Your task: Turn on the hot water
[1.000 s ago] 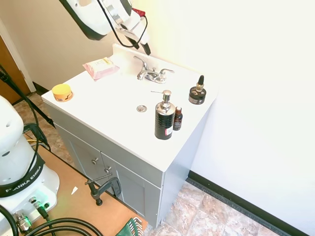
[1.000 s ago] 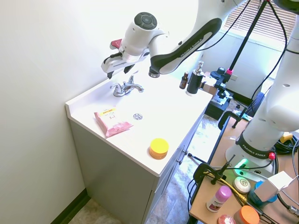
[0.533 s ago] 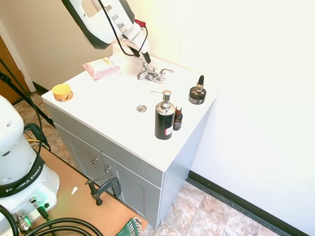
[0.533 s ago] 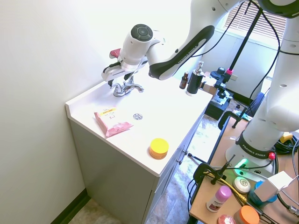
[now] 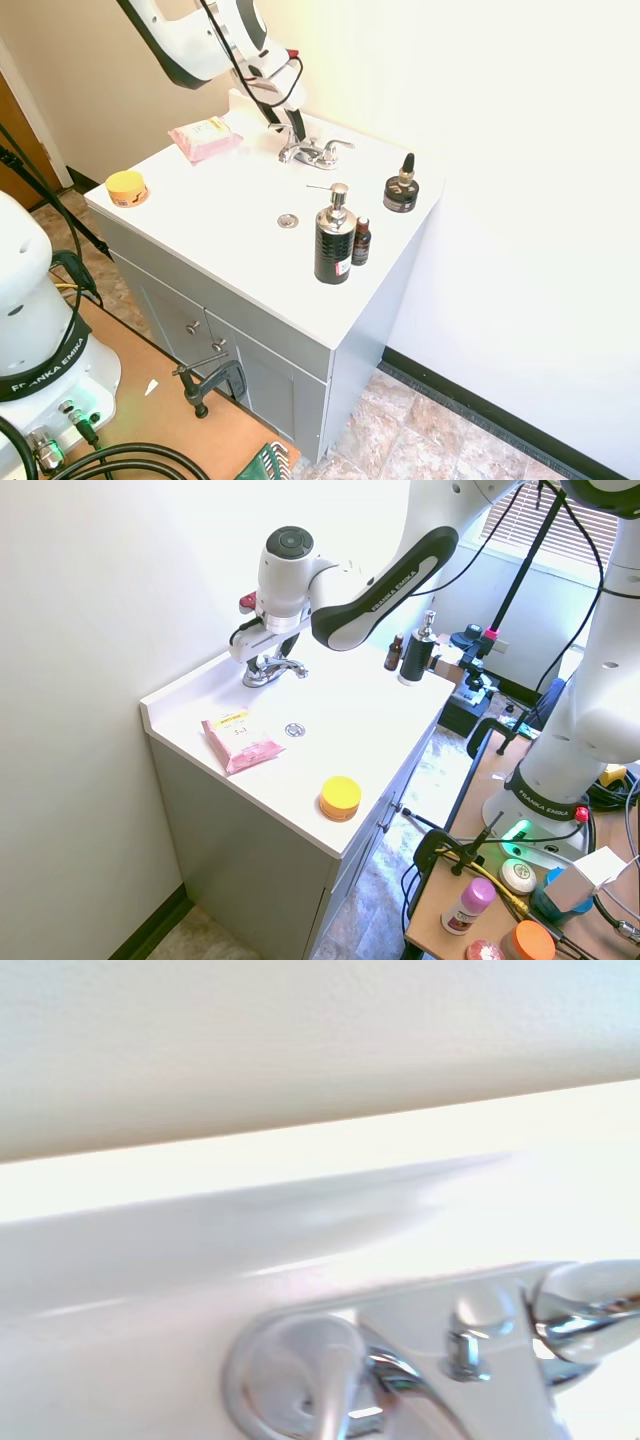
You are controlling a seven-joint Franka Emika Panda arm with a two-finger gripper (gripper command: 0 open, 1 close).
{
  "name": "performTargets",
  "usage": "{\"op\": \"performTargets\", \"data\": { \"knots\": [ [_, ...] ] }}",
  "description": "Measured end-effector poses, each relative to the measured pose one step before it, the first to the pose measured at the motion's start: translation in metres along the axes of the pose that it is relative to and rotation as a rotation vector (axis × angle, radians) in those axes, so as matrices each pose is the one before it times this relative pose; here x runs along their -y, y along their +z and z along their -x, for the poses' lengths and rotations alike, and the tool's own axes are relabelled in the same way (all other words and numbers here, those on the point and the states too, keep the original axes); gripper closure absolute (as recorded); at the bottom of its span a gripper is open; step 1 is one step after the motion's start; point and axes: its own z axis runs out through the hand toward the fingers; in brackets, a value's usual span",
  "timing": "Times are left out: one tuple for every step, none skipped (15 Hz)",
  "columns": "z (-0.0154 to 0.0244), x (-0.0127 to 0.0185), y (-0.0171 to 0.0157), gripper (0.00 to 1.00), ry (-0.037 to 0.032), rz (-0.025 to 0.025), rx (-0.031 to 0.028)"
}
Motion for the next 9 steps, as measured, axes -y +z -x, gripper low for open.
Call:
{"op": "performTargets", "data": {
  "knots": [
    [-0.00264, -0.00352, -0.00274, 0.00, -0.00834, 0.00755, -0.00967],
    [-0.00160, -0.00352, -0.00164, 0.00, -0.00272, 0.00512, -0.00567],
    [0.00010, -0.00199, -0.00106, 0.00, -0.00287, 0.00136, -0.00062],
    [0.00074, -0.00167, -0.00081, 0.00, 0.00508, 0.00052, 0.00830],
    [0.00210, -0.00485, -0.00089, 0.00, 0.00270, 0.00821, 0.03940],
    [0.00319, -0.00842, -0.00227, 0.00, -0.02701, 0.00818, 0.05932],
    [0.00227, -0.00960, -0.00458, 0.00, -0.02517, 0.00303, 0.04225],
    [-0.00191, -0.01048, -0.00707, 0.00, -0.01178, 0.00298, 0.03806],
    [-0.00659, -0.00958, -0.01152, 0.00, 0.00380, -0.00096, 0.02231]
  ]
}}
